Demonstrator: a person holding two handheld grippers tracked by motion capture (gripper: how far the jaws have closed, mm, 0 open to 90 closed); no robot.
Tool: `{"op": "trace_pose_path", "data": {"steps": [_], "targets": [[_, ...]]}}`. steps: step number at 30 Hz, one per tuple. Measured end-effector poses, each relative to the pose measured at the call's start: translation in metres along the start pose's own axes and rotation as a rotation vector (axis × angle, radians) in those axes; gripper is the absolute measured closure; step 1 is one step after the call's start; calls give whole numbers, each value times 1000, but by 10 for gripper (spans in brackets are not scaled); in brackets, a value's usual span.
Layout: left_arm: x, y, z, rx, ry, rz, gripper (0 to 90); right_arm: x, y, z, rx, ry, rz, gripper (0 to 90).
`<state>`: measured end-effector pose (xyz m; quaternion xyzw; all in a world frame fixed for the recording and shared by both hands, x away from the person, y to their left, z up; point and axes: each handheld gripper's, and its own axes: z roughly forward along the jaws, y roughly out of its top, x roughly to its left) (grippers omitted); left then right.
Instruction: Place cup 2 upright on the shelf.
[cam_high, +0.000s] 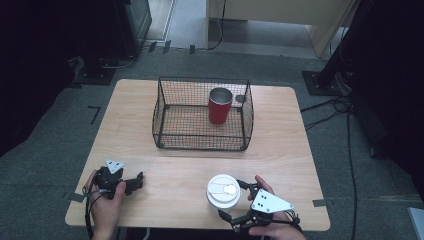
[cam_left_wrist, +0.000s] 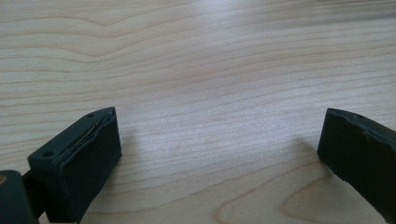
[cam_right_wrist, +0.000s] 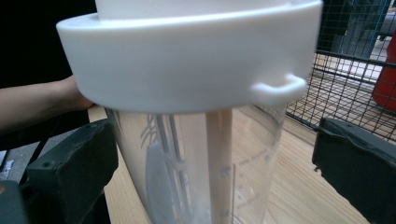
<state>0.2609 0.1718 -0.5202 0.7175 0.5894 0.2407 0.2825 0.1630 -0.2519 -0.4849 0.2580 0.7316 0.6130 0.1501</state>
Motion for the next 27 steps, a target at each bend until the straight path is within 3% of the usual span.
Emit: {"op": "trace_pose_path", "data": {"steps": [10,27], "targets": [[0,0,0,-2,0,-3,2,7,4,10,-15,-9,15,103],[0,0,0,-2,0,-3,2,15,7,25,-25,-64,14,144]]}}
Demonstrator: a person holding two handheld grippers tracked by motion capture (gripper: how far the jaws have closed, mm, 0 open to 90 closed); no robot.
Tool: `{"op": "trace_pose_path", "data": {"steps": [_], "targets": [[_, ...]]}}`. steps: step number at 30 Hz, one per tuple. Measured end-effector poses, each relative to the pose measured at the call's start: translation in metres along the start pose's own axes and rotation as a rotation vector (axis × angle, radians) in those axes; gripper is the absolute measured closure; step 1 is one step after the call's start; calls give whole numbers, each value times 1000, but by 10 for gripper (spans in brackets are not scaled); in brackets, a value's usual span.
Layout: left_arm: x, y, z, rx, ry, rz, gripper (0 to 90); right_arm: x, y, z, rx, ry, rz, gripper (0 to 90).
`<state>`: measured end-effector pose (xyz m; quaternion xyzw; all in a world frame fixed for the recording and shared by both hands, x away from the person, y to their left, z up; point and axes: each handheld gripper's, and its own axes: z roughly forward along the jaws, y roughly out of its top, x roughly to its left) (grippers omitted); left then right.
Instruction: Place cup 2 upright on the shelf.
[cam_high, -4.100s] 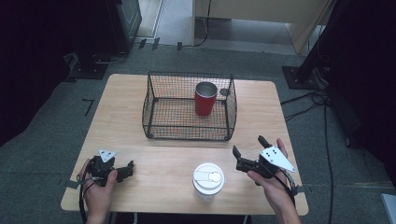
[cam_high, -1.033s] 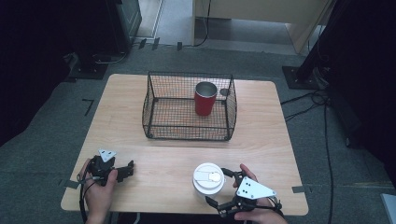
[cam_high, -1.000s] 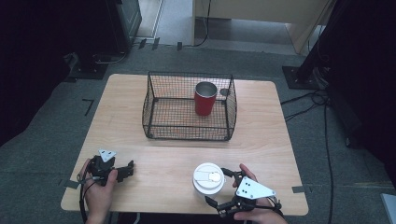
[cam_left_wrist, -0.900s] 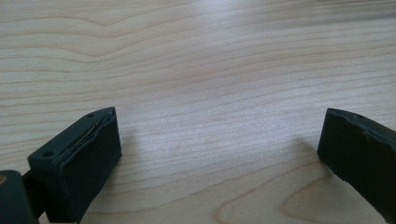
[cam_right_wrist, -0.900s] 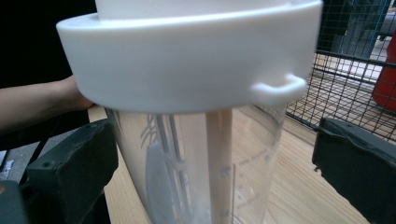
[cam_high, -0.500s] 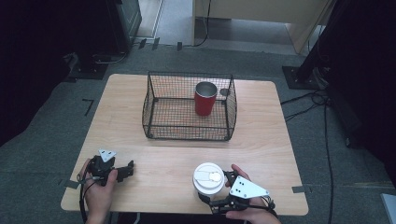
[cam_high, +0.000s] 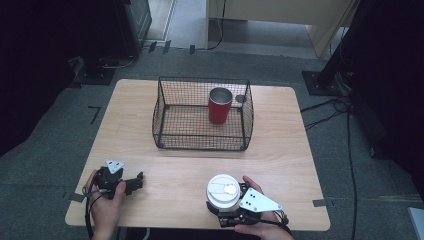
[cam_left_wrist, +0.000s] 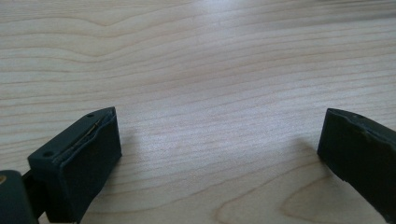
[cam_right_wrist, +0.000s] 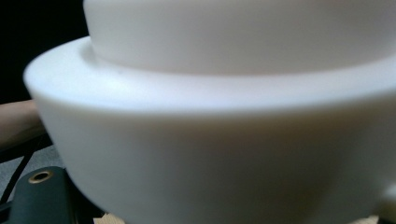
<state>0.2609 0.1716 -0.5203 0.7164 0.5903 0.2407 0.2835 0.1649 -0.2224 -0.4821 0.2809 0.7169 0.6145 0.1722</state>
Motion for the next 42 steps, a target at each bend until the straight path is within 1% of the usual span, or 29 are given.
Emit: {"op": "trace_pose_path", "data": {"steps": [7,11,13,17,23,27,33,36,42], "targets": [[0,0,0,0,0,0,2,0,-1,0,-1,-8,-7,149],[0,0,0,0,0,1,2,0,-1,1,-6,-14,-1,151],[0,0,0,2,0,4,2,0,-1,1,-11,-24,13,152],[0,0,0,2,0,4,2,0,0,0,-16,-39,15,156],[0,0,0,2,0,2,2,0,1,2,-21,-67,39,158],[0,0,0,2,0,2,2,-1,2,2,-20,-95,26,158],[0,0,0,2,0,2,2,-5,7,0,-46,-130,42,160],[0,0,0,3,0,4,2,-5,11,0,-47,-136,30,159],[0,0,0,2,0,3,2,-6,18,1,-62,-156,45,160]]}}
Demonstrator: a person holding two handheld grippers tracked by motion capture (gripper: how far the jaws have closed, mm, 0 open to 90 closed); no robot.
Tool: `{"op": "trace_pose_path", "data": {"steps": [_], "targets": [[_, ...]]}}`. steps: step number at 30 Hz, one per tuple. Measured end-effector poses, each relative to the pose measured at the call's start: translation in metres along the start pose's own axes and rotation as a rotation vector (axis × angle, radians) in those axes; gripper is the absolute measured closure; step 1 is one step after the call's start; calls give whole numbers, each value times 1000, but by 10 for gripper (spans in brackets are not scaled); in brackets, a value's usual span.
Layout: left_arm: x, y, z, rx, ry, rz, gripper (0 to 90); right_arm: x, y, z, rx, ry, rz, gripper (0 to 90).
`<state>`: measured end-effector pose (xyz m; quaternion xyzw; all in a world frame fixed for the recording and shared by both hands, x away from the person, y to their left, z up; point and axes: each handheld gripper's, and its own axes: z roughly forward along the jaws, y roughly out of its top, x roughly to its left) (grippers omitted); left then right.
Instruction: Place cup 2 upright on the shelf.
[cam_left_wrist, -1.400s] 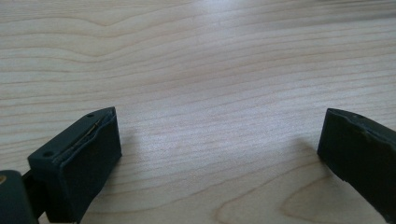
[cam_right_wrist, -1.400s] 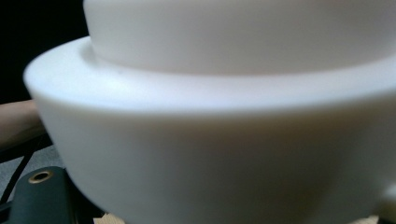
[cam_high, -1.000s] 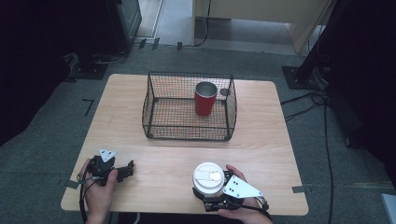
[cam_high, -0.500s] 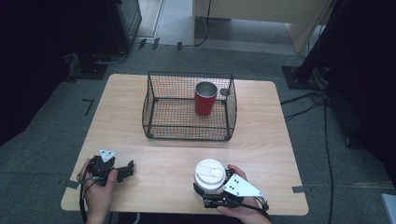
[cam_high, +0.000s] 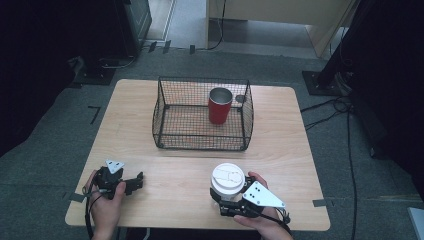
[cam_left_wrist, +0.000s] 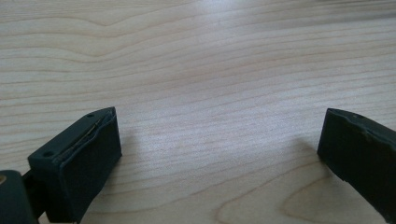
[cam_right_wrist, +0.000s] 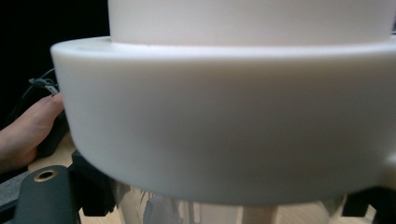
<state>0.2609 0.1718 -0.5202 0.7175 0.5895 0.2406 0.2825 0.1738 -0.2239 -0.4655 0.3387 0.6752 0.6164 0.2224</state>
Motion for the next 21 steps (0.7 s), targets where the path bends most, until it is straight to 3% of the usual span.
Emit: {"op": "trace_pose_path", "data": {"steps": [21], "targets": [[0,0,0,1,0,1,2,-5,27,11,-56,-45,-14,157]]}}
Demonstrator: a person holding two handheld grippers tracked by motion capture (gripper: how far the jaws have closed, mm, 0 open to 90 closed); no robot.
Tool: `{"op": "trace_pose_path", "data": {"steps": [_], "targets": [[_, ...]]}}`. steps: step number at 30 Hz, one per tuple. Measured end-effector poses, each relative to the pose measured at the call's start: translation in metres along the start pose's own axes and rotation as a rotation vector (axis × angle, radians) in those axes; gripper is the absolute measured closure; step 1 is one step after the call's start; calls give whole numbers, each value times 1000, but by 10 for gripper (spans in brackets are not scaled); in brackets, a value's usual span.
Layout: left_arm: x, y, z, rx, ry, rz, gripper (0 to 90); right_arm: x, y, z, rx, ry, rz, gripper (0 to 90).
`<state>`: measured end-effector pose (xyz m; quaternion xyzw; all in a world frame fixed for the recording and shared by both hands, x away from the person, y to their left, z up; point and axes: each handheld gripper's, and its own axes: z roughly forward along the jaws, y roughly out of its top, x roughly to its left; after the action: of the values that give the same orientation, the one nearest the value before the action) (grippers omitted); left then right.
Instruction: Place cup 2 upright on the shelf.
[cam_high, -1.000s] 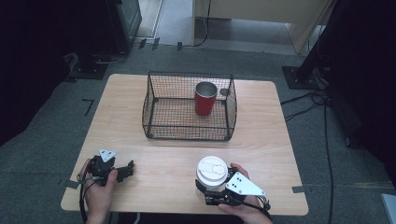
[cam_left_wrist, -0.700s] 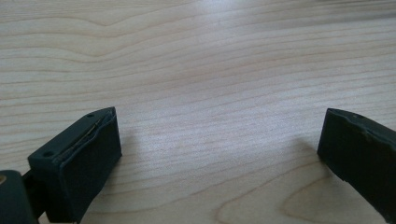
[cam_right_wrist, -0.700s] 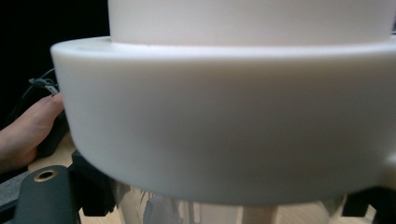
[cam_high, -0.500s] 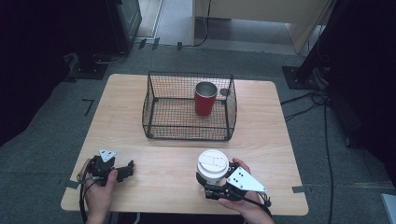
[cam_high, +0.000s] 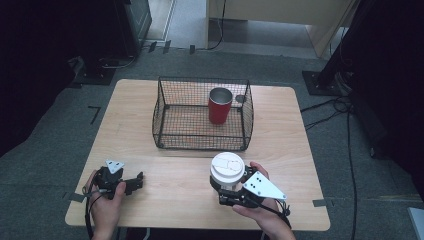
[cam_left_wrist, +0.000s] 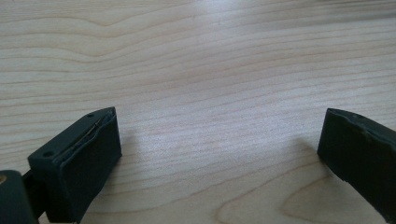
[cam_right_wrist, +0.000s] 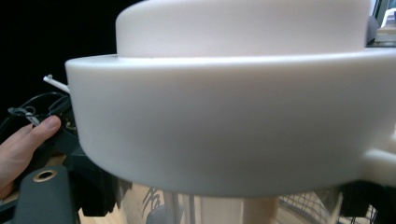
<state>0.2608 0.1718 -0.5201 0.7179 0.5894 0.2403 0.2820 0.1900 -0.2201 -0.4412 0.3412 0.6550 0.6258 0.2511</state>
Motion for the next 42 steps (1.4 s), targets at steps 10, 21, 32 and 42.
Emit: {"op": "trace_pose_path", "data": {"steps": [10,21,32,42], "targets": [[0,0,0,-2,0,-1,2,1,15,10,-23,-5,-17,157],[0,0,0,-3,0,-5,2,1,32,22,-49,-10,-26,157],[0,0,0,-3,0,-4,2,2,47,36,-64,-12,-33,157],[0,0,0,-3,0,-3,2,2,64,49,-95,-22,-45,157]]}}
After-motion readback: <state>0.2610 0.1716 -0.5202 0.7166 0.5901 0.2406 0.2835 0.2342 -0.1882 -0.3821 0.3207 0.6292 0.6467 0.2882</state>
